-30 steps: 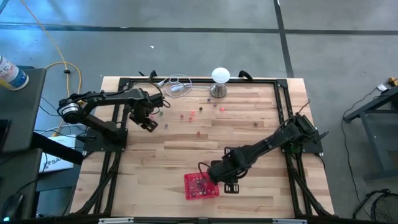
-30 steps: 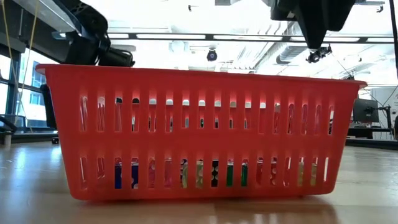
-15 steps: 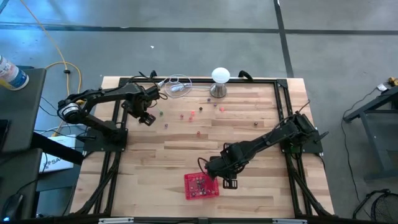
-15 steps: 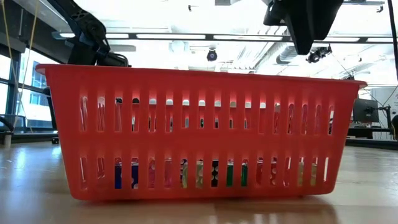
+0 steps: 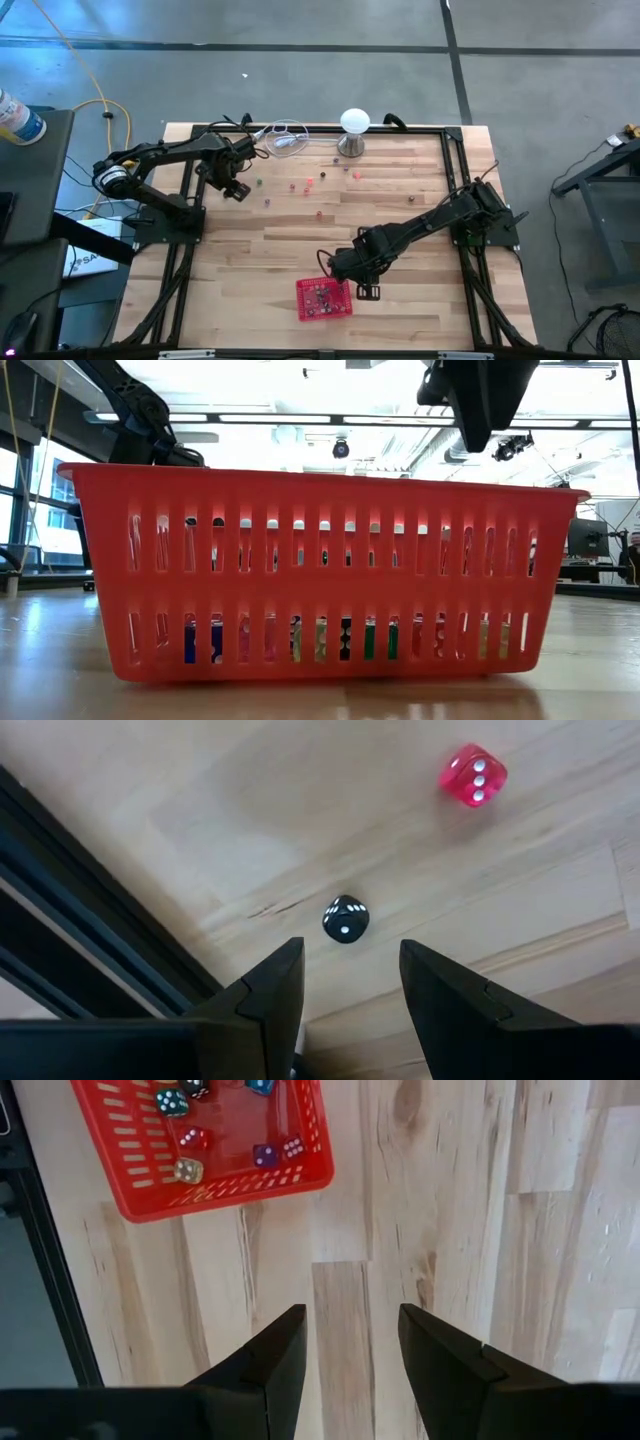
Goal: Pick & Place Dice
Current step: Put the black dice into the red bin
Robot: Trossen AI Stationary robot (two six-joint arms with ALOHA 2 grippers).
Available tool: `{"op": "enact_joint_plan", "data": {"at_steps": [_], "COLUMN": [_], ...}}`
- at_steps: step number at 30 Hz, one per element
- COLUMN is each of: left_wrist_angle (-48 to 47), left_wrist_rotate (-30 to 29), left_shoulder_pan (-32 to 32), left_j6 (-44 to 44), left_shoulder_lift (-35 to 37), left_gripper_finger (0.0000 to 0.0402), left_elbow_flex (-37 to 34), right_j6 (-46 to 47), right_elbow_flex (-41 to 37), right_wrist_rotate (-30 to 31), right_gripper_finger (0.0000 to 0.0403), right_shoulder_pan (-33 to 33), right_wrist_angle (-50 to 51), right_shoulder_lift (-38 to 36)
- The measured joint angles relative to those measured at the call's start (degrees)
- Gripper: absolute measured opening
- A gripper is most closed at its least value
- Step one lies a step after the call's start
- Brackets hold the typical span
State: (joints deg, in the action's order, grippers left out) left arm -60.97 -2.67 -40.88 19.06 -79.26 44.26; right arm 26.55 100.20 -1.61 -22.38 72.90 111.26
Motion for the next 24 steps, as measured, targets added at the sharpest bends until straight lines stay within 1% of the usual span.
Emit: {"op": "enact_joint_plan", "data": {"at_steps": [8, 14, 24], "left_wrist_angle": [0.84, 2.66, 2.58], "left_wrist_rotate": [0.19, 1.86, 0.59], "left_shoulder_pan": [0.0, 0.0, 0.0], "left_j6": [0.76, 5.87, 15.77], "left_shoulder_lift": [-0.04, -0.04, -0.04], "left_gripper_finger": [0.0158, 0.0158, 0.0158], "left_elbow_flex": [-0.54, -0.67, -2.64], "right_j6": [-1.06, -1.32, -2.43], "right_elbow_flex": [0.0, 0.0, 0.0], "right_wrist_rotate": [0.22, 1.22, 1.53], "right_gripper_finger": [0.015, 0.015, 0.015], "right_shoulder_pan": [0.03, 0.03, 0.05], "right_wrist_angle": [0.01, 0.17, 0.21], "right_shoulder_lift": [0.0, 0.0, 0.0]}}
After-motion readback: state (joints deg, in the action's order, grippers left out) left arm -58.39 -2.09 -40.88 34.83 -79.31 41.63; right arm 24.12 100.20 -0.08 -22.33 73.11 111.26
